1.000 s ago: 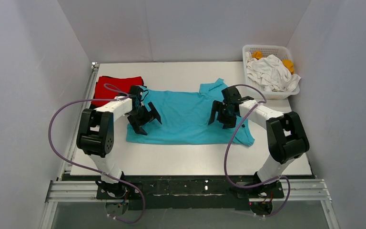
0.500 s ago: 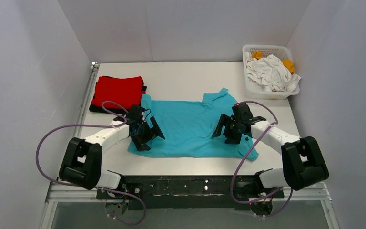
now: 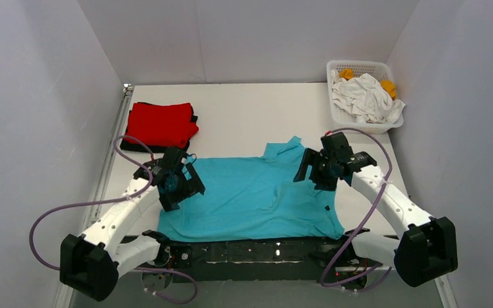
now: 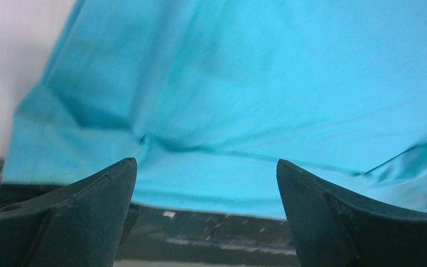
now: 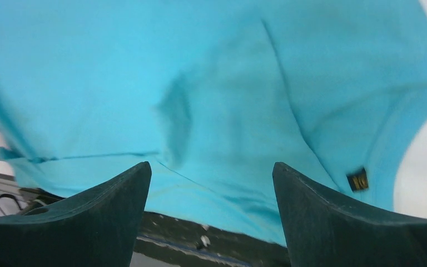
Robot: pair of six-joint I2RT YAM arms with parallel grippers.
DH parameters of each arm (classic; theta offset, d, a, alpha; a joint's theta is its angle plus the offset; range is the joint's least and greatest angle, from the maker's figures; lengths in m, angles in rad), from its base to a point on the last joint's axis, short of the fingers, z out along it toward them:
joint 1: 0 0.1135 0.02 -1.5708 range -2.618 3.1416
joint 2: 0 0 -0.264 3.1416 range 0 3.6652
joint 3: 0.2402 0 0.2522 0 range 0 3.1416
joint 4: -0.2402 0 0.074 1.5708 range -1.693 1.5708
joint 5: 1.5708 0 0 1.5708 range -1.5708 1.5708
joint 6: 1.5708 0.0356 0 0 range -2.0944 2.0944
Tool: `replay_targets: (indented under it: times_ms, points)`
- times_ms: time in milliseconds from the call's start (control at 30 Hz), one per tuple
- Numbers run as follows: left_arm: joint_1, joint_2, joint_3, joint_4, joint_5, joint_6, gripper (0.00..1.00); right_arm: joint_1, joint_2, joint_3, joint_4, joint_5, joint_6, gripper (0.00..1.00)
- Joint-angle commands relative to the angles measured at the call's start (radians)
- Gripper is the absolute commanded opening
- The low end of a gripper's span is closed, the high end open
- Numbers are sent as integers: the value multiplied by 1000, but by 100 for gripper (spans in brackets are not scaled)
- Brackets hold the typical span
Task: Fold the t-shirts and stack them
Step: Fold the flattened tshirt in 1/3 of the way, then grab the side of the flattened tshirt furthest away from the robot with both arms
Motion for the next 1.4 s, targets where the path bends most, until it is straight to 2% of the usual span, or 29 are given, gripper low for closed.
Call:
replay_targets:
  times_ms: [0, 167, 300, 467, 567, 733, 933, 1067, 1200, 1367]
  points:
    - [76, 159, 139, 25, -64, 91, 98, -4, 60, 122, 180, -50, -82, 89]
    - [209, 372, 196, 204, 37, 117, 98, -4, 261, 216, 291, -105, -108, 88]
    - [249, 547, 244, 345, 119, 127, 98, -11, 394, 259, 341, -32, -130, 88]
    - [252, 660, 301, 346, 101, 145, 98, -49, 506, 250, 314, -11, -106, 87]
    - [257, 675, 290, 304, 19, 148, 98, -96, 504, 189, 345, -13, -81, 87]
    - [290, 667, 236, 290, 3, 95, 98, -174, 490, 132, 355, -34, -83, 87]
    - [331, 640, 236, 190, -94, 69, 98, -253, 482, 124, 288, -30, -74, 87]
    - [345, 639, 264, 183, -52, 72, 98, -300, 459, 96, 291, -57, -62, 87]
    - [345, 620, 285, 214, 6, 67, 98, -311, 444, 86, 276, -13, -64, 87]
    - [345, 602, 345, 187, -27, 96, 98, -360, 459, 72, 243, -2, -71, 87]
